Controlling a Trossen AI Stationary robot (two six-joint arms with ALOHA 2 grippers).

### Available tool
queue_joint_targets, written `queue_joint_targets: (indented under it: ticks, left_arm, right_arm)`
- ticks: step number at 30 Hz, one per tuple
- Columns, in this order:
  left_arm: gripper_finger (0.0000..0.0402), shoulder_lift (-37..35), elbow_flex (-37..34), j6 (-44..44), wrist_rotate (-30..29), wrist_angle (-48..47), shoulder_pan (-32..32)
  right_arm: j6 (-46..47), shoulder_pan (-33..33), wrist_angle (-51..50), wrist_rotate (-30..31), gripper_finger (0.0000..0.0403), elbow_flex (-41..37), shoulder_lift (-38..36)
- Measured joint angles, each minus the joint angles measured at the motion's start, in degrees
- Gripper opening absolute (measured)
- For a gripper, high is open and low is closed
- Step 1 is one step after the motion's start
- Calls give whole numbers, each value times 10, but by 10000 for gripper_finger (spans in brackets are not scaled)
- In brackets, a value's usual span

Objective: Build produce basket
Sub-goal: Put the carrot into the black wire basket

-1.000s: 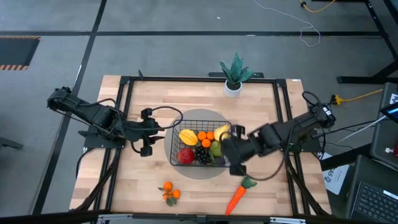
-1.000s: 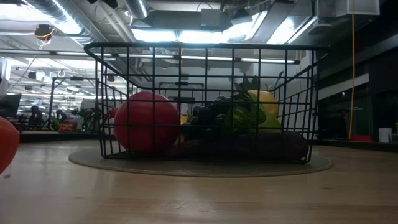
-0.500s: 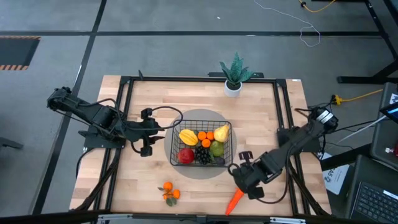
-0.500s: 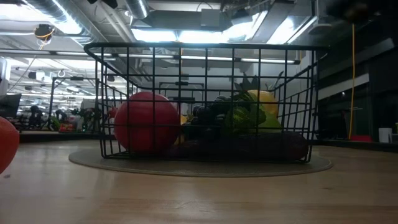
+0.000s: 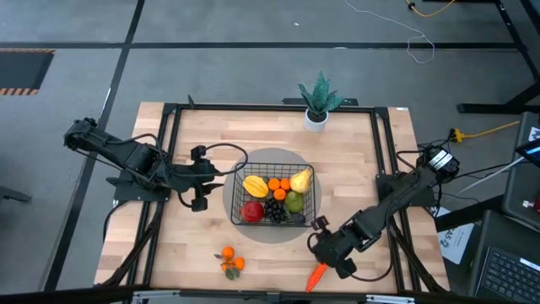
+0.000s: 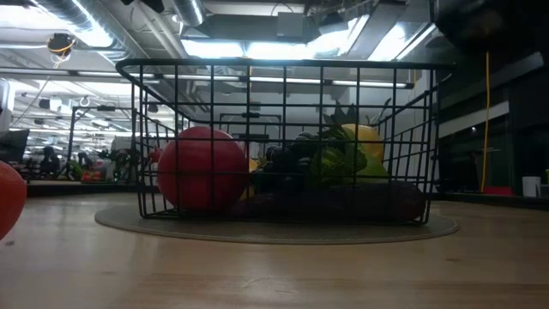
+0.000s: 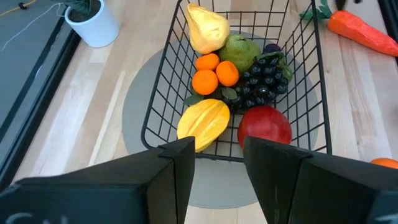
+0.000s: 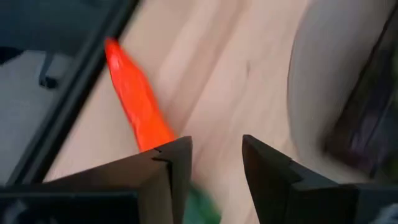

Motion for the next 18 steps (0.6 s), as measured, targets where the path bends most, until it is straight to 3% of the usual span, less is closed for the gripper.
queue_joint_targets:
  ticks: [8,18]
  left_arm:
    - [125,0,0,-1,-7,0,0]
    - [124,0,0,-1,-8,0,0]
  right_arm:
    - [-167,-1,109,9,132,0,0]
    - [-204,0,165,-17,132,0,0]
